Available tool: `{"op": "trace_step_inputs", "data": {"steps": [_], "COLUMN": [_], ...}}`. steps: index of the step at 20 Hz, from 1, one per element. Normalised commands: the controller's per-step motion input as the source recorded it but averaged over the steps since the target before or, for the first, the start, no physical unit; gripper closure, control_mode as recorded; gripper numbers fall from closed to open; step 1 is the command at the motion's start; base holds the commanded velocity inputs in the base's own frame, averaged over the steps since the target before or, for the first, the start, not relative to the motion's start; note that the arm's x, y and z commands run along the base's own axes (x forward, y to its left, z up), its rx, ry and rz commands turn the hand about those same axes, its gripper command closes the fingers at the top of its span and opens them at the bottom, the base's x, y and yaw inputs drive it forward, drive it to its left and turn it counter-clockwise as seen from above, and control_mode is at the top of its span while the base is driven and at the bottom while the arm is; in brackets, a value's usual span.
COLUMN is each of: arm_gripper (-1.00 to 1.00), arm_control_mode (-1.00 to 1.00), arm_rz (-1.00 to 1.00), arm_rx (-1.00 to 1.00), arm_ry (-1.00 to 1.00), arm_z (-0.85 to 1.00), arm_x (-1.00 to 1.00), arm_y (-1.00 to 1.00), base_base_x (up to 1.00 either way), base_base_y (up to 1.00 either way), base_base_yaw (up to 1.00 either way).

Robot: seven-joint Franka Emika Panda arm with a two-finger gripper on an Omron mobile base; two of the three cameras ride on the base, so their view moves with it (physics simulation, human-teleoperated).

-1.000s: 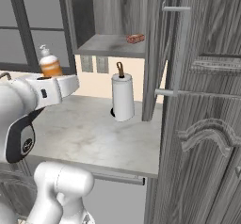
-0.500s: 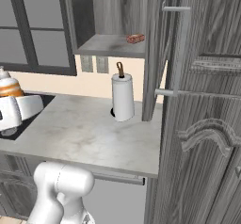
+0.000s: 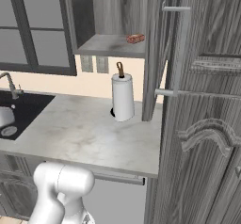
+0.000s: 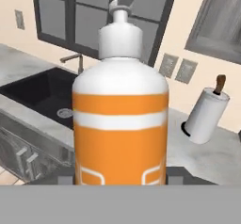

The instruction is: Locate and retrieve the bar soap and soap dispenser from the cabinet. Place them next to the sink.

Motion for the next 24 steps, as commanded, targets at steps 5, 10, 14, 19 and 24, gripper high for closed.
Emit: {"op": "trace_step_inputs", "data": {"steps": [5, 10, 14, 19, 24], "arm_gripper": [1.0, 1.0, 1.0, 1.0, 1.0], "arm_control_mode": [-1.0, -1.0, -1.0, -1.0, -1.0], "arm_rz": [0.29, 0.32, 0.24, 0.09, 0.0], "arm_rx": [0.0, 0.02, 0.06, 0.12, 0.17], "arm_ry": [0.12, 0.06, 0.02, -0.01, -0.04], "arm_z": [-0.57, -0.63, -0.66, -0.56, -0.57], "arm_x": [0.25, 0.44, 0.72, 0.8, 0.74], "arm_y": [0.61, 0.44, 0.28, 0.06, 0.0], "base_base_x": [0.0, 0.0, 0.0, 0.0, 0.0], "base_base_y": [0.0, 0.0, 0.0, 0.0, 0.0], "base_base_yaw": [0.0, 0.0, 0.0, 0.0, 0.0]}}
